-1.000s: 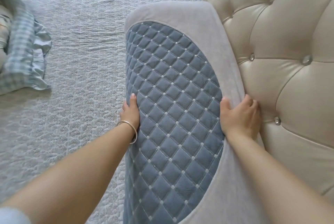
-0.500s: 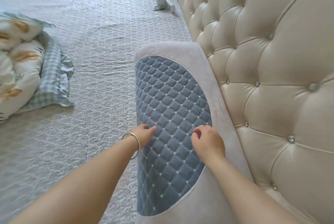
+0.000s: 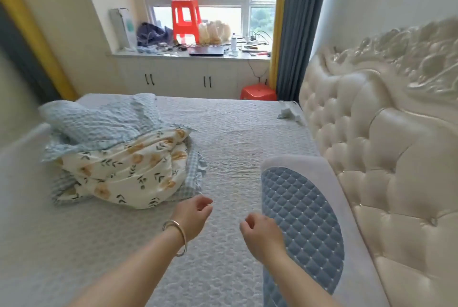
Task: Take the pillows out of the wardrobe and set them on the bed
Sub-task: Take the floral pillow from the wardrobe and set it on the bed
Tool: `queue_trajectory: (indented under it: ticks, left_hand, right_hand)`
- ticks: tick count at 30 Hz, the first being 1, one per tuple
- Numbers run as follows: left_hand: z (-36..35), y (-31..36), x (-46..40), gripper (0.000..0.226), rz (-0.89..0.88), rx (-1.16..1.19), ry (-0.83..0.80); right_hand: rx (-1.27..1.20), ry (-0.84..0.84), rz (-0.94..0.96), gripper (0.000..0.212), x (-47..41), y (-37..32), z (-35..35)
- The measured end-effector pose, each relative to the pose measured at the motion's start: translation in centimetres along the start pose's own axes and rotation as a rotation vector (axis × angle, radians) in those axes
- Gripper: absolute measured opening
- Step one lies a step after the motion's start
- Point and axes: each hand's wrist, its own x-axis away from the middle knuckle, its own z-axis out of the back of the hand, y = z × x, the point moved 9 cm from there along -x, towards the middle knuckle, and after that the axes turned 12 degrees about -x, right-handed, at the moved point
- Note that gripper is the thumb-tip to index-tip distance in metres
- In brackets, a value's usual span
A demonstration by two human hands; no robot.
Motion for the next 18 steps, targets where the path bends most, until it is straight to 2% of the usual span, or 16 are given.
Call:
queue_trajectory:
  ticks: [5,10,14,16,18]
  left_hand:
    - [11.3,-8.7,7.9,0.02,0.166,0.065,0.249]
    - [21.5,-19.1,17.7,0.018,0.347,0.115,0.48]
    - [27.8,-27.6,26.0,0.021,0.511,0.143,0.665]
    - [30.3,-31.5,29.9,0.022,0.568,0.139,0.728]
    - [32.4,-35.6,33.7,0.022,0.625,0.137,0.776]
  right_hand:
    - [-0.001,-0.185,0.197,0.016,3.9,-11.9,-10.4]
    - [0.049,-0.37,0.476,0.016,10.9,-24.3,-19.9]
    - [0.079,-0.481,0.616,0.011,16.6,-31.5,-27.4]
    - [0.066,-0.51,0.661,0.012,19.5,-35.0,-31.1]
    - [0.048,-0.544,0.721,0.022,22.8,-38.5,-35.0]
